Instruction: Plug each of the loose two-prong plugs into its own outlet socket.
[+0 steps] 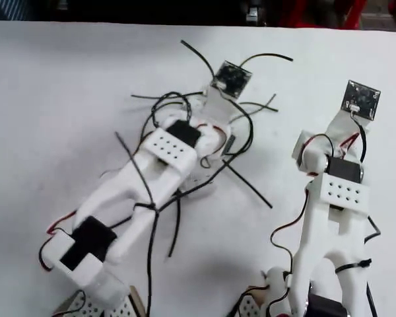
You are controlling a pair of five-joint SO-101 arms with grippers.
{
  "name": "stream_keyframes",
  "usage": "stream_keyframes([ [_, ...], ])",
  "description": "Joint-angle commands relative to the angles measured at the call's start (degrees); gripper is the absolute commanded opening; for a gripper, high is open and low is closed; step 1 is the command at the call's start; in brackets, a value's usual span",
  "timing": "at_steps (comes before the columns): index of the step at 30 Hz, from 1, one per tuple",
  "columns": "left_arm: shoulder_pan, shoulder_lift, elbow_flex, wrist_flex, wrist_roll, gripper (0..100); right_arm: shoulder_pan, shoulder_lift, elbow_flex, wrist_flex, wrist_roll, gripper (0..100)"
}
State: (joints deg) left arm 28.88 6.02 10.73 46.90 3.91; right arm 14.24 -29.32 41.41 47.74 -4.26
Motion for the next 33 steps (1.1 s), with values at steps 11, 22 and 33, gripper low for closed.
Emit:
stream_keyframes([
  [11,-5.41,-0.66,-26.99,33.58,5.36,30,-1.27,-1.98,-2.37,3.12,4.92,9.1],
  [22,-17.89,-0.92,-34.02,46.07,1.41,26,-19.91,10.95,-20.75,29.67,4.66,8.8],
  [33,-25.19,-23.60,-9.76,37.63,-5.19,23,-29.67,23.60,-25.67,34.95,-3.34,9.1],
])
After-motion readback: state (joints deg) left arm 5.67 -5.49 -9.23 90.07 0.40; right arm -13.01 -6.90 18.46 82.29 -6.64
